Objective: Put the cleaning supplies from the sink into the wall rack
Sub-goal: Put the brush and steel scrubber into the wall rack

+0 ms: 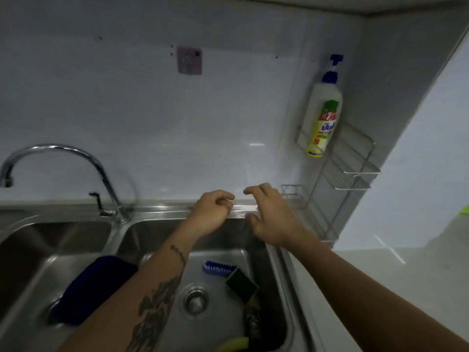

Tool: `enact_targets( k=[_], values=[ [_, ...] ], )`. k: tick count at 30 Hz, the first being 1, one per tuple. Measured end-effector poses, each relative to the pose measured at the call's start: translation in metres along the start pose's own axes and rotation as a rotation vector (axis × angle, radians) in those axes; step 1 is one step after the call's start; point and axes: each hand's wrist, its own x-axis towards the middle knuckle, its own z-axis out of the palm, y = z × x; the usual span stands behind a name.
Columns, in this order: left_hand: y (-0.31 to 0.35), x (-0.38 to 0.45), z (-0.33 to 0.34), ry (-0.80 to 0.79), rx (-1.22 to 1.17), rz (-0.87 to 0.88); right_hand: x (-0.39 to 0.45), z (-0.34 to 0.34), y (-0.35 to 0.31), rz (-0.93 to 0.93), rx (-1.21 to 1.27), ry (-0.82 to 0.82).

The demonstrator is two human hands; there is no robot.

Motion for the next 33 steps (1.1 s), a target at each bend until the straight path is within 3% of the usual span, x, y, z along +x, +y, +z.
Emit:
enact_targets(
  k=[6, 16, 25, 33],
  values=[
    [-0.119, -0.054, -0.004, -0.046, 0.081, -0.179, -0.047, 0.097, -0.024, 0.098, -0.077, -0.378],
    [-0.236, -0.119, 0.000, -0.387, 0.504, -0.324, -0.119, 0.170, -0.009, 0.267, -0.266, -0.829],
    [-0.261, -0.114, 0.014, -0.492, 0.774, -0.286, -0.136, 0.194, 0.020, 0.246, -0.303, -0.967],
    [-0.261, -0.097, 0.052, -0.575, 0.650, -0.291, -0.133, 0.217, 0.046, 0.216, -0.413, -1.015]
  ],
)
